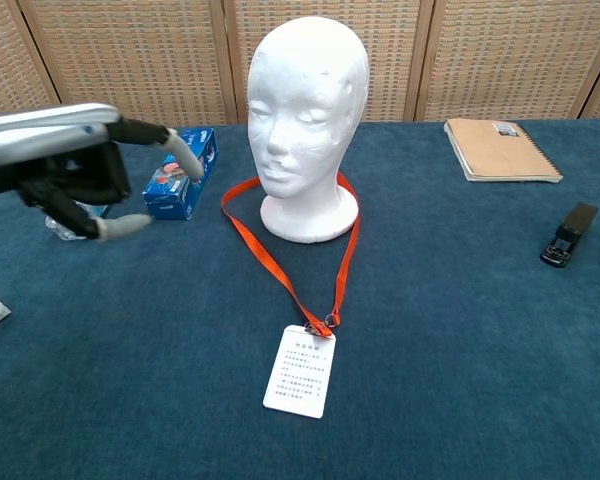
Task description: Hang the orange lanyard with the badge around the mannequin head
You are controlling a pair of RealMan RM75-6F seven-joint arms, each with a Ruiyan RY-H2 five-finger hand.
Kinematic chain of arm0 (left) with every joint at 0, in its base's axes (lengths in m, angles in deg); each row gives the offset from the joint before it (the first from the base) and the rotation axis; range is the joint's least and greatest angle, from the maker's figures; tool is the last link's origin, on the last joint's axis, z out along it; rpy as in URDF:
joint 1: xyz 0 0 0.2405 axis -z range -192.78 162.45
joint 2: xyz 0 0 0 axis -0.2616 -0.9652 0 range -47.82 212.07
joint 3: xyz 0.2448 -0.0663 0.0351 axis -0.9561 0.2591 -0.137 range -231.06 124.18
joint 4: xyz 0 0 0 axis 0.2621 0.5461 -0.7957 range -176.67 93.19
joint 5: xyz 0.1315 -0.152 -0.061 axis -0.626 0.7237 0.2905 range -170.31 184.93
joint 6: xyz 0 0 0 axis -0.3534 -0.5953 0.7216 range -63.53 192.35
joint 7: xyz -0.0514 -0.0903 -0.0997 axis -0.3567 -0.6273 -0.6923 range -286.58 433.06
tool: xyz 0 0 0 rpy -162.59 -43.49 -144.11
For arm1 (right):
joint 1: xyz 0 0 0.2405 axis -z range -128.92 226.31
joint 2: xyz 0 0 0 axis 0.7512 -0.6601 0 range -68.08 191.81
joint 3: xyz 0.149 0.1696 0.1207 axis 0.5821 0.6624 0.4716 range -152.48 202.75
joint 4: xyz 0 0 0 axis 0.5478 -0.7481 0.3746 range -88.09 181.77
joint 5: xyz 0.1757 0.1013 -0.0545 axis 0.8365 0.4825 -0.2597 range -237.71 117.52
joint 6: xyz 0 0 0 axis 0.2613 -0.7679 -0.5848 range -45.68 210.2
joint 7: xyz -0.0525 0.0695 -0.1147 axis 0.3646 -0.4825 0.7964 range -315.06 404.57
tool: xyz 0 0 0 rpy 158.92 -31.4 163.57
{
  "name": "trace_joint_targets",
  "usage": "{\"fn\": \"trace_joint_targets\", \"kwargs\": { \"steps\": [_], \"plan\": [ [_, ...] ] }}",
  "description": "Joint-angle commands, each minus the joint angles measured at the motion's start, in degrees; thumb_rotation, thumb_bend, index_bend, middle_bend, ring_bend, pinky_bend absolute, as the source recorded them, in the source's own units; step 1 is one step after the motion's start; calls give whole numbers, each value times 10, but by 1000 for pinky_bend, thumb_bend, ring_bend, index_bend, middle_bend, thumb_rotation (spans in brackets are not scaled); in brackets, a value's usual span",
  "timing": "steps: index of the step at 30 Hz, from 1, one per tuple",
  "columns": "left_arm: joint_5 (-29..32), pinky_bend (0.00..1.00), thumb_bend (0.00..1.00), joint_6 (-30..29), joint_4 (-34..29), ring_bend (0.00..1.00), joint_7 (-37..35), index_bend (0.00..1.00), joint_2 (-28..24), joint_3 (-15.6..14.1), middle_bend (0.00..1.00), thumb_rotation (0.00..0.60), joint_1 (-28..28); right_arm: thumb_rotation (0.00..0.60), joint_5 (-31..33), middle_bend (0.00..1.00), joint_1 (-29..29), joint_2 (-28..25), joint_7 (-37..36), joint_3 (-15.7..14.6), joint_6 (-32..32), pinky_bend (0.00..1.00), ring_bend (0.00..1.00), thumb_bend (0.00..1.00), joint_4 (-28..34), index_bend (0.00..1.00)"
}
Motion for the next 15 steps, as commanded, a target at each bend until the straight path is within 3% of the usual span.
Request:
{"fn": "trace_joint_targets", "kwargs": {
  "steps": [1,2,4,6,8,15],
  "plan": [
    [-24,788,0,-104,29,802,-25,77,-49,-20,873,600,-79,600,-3,0,0,-1,1,0,-1,0,0,0,4,29],
    [-16,680,0,-124,35,713,-21,43,-54,-21,782,600,-96,600,-5,0,1,-2,1,-1,-2,0,0,0,5,29],
    [8,327,0,-148,37,324,-5,0,-67,-23,340,600,-125,600,-8,0,2,-2,1,-1,-5,0,0,0,8,29],
    [32,100,0,-159,31,64,13,0,-79,-25,54,600,-144,600,-10,0,2,-3,2,-2,-6,0,0,0,11,29],
    [49,4,0,-174,27,0,25,0,-85,-23,0,600,-162,600,-11,0,3,-4,2,-2,-6,0,0,0,12,29],
    [102,0,0,-230,26,0,10,0,-78,-15,0,600,-233,600,-17,0,6,-8,6,-3,-12,0,0,0,16,29]
  ]
}}
